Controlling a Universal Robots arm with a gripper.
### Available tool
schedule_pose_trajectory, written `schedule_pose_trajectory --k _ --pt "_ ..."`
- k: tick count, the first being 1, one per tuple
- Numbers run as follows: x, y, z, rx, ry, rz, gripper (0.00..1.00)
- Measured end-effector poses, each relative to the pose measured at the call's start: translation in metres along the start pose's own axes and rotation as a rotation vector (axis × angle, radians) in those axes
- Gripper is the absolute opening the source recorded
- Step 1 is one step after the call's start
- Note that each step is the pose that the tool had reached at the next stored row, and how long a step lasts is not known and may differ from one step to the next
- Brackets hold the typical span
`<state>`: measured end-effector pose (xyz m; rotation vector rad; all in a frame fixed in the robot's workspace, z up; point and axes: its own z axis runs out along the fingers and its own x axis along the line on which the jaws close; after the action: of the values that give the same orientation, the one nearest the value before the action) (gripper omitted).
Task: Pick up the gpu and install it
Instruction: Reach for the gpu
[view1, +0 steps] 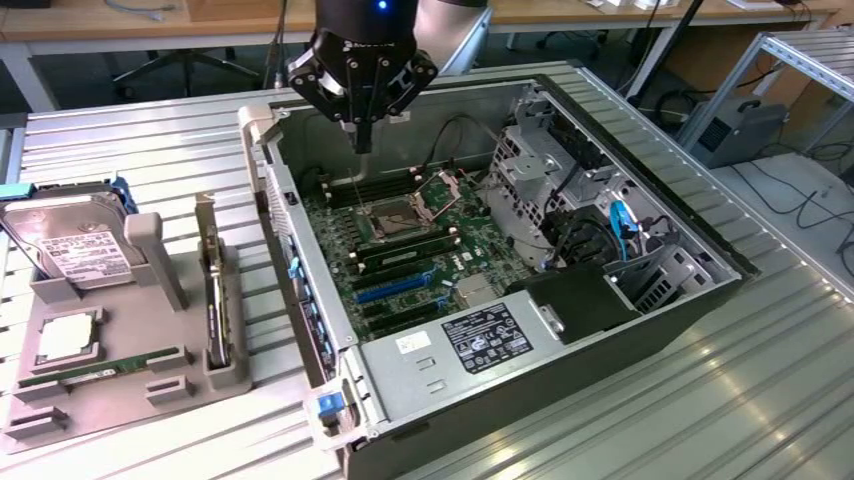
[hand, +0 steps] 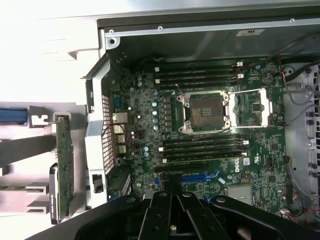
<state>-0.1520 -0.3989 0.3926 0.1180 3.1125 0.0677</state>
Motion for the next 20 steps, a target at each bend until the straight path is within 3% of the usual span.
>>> schedule_pose_trajectory --k 20 --pt "0.013 -0.0010 0.0001 0.0000 0.0000 0.000 0.11"
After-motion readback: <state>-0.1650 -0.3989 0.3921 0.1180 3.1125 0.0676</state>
